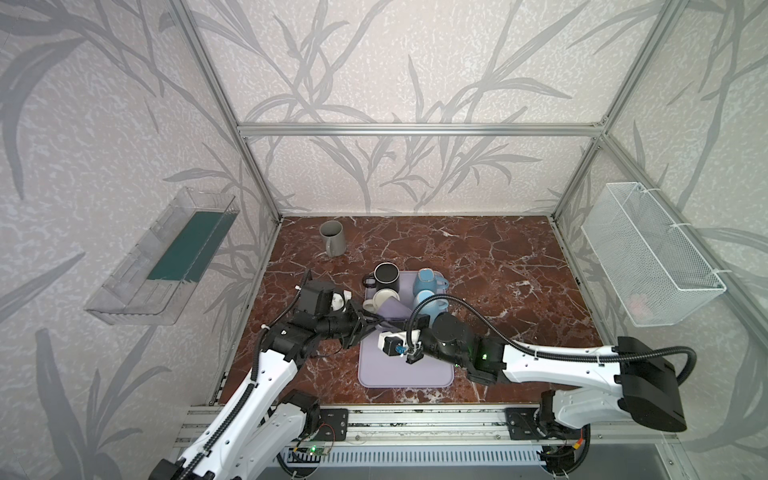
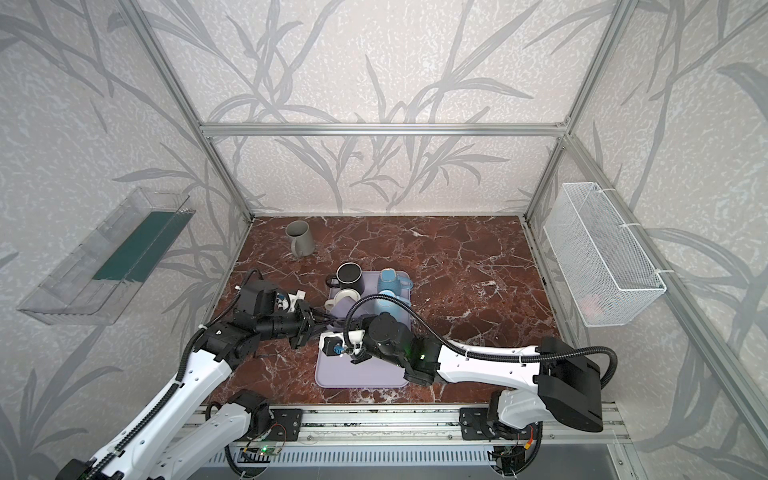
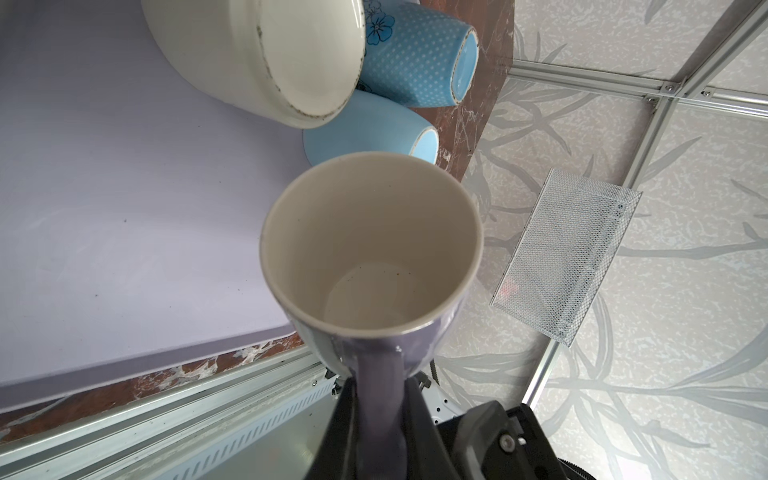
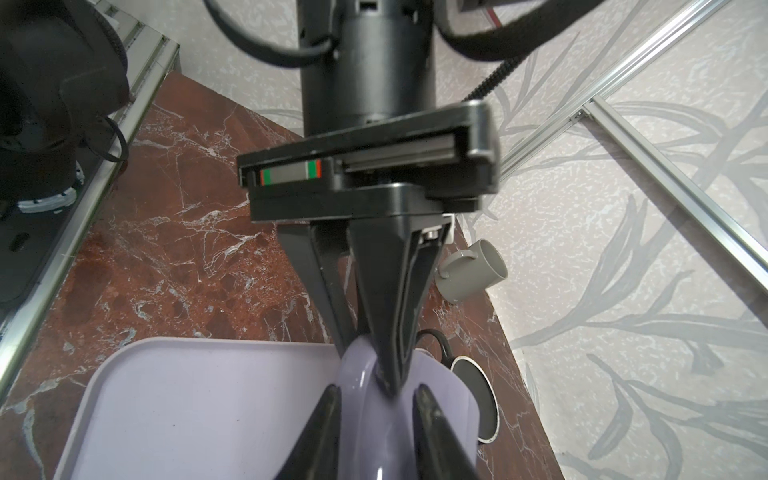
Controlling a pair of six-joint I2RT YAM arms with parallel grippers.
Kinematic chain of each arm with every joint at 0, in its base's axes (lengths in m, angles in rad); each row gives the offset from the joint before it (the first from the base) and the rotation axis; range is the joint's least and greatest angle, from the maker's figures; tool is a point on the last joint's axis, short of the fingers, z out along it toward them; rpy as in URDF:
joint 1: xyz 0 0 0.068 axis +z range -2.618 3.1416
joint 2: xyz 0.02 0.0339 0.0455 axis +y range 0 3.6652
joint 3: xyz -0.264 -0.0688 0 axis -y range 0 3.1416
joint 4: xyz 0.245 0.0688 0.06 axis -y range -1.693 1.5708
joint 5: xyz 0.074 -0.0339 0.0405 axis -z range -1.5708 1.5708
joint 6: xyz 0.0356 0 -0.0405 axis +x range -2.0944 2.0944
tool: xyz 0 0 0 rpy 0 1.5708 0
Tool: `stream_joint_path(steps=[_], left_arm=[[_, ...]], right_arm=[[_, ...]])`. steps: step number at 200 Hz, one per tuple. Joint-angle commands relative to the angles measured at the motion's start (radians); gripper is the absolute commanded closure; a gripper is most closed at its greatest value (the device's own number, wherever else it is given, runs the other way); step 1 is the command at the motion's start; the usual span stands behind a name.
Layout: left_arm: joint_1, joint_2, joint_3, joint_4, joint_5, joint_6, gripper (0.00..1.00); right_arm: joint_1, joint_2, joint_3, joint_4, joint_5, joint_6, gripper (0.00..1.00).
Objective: Turn the mug right side up
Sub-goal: 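Hold the upright lavender mug above the tray with both grippers, then release the handle with the right gripper while the left gripper holds the mug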
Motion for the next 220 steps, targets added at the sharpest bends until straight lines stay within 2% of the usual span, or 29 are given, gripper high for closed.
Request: stream_joint_path(steps=[1, 64, 101, 156, 220], left_arm=[[0.005, -0.023, 0.064, -0.026, -0.009, 0.052, 1.0], [0.008, 0.001, 0.2, -0.235, -0.112, 0.232, 1.0], [0.008, 0.026, 0.313, -0.401, -0.237, 0.366, 1.0], [0.008, 0.046, 0.397, -0.458, -0.393, 0.461, 1.0], [0.008, 0.083, 0.433, -0.43, -0.578, 0.541, 1.0]], right_arm=[[0.001, -0.067, -0.005, 0.015, 0.001, 0.024, 0.68], [-0.028, -0.188, 0.008, -0.084, 0.075, 0.084, 0.68], [-0.062, -0.246, 0.001, -0.104, 0.106, 0.119, 0.68], [-0.092, -0.308, -0.021, -0.123, 0.132, 0.14, 0.68], [-0.109, -0.357, -0.037, -0.142, 0.153, 0.146, 0.68]])
